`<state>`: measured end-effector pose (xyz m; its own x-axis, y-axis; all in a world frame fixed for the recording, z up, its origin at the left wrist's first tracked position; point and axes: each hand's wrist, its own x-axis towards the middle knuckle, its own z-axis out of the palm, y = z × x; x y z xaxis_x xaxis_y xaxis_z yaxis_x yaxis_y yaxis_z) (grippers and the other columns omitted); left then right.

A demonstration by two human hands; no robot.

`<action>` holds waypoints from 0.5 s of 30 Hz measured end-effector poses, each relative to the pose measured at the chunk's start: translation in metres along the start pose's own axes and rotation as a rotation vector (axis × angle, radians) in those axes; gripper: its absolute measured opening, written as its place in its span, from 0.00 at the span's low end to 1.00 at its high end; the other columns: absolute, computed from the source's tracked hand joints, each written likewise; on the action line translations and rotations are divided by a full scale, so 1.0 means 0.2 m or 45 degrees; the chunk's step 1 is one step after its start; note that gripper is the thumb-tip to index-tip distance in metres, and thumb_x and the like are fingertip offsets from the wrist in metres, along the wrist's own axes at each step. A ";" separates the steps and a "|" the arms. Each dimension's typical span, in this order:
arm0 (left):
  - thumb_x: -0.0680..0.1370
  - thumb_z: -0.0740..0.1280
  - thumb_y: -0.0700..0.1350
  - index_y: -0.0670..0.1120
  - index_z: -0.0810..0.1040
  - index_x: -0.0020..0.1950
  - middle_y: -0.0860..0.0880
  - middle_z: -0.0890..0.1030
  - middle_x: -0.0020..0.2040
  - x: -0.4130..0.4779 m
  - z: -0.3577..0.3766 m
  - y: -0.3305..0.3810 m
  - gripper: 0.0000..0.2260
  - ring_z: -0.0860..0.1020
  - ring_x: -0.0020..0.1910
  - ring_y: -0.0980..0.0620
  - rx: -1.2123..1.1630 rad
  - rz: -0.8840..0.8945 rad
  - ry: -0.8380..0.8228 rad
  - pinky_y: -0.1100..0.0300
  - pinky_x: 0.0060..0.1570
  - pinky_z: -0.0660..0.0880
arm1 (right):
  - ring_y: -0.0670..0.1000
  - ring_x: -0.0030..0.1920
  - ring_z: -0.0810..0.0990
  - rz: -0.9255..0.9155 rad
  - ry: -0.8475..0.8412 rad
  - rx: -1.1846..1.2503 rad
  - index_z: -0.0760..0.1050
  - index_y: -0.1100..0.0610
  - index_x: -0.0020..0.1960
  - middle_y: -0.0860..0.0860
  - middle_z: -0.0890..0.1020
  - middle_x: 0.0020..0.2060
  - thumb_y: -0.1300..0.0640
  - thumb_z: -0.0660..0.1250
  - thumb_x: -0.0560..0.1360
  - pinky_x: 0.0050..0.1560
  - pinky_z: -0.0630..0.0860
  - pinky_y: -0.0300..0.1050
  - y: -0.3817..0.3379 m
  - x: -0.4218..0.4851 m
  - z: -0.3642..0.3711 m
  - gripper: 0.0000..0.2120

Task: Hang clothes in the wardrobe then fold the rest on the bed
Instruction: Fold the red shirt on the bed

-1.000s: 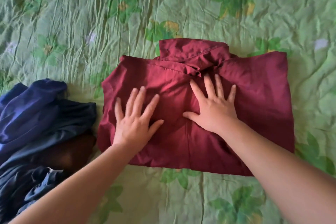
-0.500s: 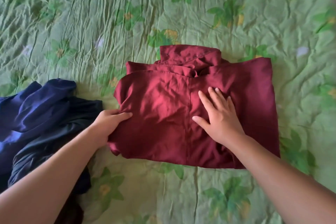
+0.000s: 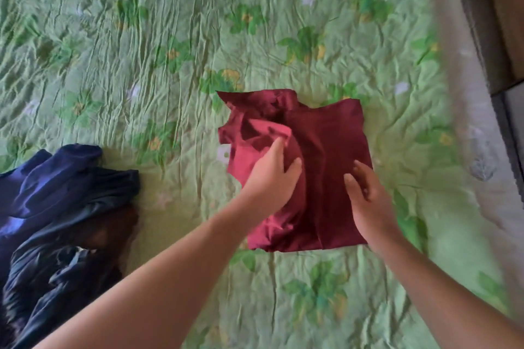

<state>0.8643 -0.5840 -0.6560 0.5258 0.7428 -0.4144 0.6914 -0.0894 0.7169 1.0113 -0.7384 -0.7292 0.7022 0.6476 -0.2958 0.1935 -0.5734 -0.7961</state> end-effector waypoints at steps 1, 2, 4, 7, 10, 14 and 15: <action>0.81 0.66 0.51 0.44 0.70 0.70 0.44 0.79 0.61 -0.01 0.09 0.09 0.20 0.77 0.60 0.45 0.030 0.064 -0.149 0.55 0.59 0.73 | 0.45 0.61 0.79 0.074 0.061 0.098 0.74 0.49 0.70 0.41 0.82 0.59 0.45 0.63 0.83 0.67 0.74 0.47 -0.01 0.01 -0.05 0.18; 0.80 0.67 0.53 0.44 0.70 0.70 0.45 0.78 0.62 -0.02 0.17 0.15 0.21 0.76 0.62 0.46 0.065 0.109 -0.293 0.57 0.59 0.71 | 0.45 0.59 0.80 0.118 0.113 0.157 0.75 0.47 0.67 0.37 0.82 0.54 0.43 0.61 0.82 0.62 0.75 0.40 -0.02 0.02 -0.10 0.16; 0.80 0.67 0.56 0.46 0.68 0.75 0.46 0.72 0.72 -0.04 0.28 0.19 0.27 0.69 0.72 0.49 0.146 0.144 -0.487 0.61 0.67 0.64 | 0.48 0.61 0.79 0.156 0.126 0.178 0.75 0.48 0.66 0.38 0.82 0.55 0.40 0.58 0.82 0.59 0.73 0.37 -0.02 0.04 -0.18 0.19; 0.80 0.65 0.55 0.48 0.66 0.77 0.45 0.64 0.79 -0.08 0.32 0.06 0.27 0.59 0.79 0.49 0.309 0.185 -0.388 0.57 0.76 0.57 | 0.52 0.67 0.76 0.145 -0.055 0.021 0.69 0.52 0.74 0.52 0.78 0.67 0.43 0.63 0.82 0.66 0.72 0.49 0.02 0.06 -0.21 0.24; 0.79 0.64 0.54 0.54 0.69 0.75 0.47 0.59 0.81 -0.15 0.27 -0.15 0.24 0.51 0.81 0.46 0.609 0.183 -0.084 0.43 0.77 0.54 | 0.60 0.67 0.74 -0.297 -0.079 -0.438 0.72 0.58 0.72 0.58 0.76 0.66 0.51 0.71 0.78 0.66 0.73 0.59 0.04 0.03 -0.15 0.25; 0.77 0.68 0.51 0.60 0.62 0.76 0.45 0.49 0.81 -0.18 0.20 -0.37 0.30 0.49 0.81 0.43 0.454 0.018 0.216 0.41 0.76 0.55 | 0.61 0.66 0.74 -0.529 -0.071 -0.862 0.76 0.55 0.68 0.56 0.75 0.66 0.48 0.72 0.76 0.59 0.75 0.62 0.02 0.02 0.03 0.24; 0.77 0.70 0.50 0.61 0.59 0.78 0.44 0.49 0.81 -0.17 0.20 -0.40 0.32 0.52 0.80 0.42 0.293 -0.107 0.225 0.42 0.76 0.59 | 0.62 0.66 0.73 -0.442 -0.092 -0.910 0.74 0.54 0.70 0.57 0.74 0.66 0.45 0.71 0.76 0.58 0.75 0.62 0.00 0.04 0.07 0.26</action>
<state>0.8100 -0.6283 -0.7212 0.3816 0.8563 -0.3481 0.8334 -0.1559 0.5302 1.0063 -0.7259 -0.7390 0.4794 0.8653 -0.1461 0.8028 -0.4997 -0.3252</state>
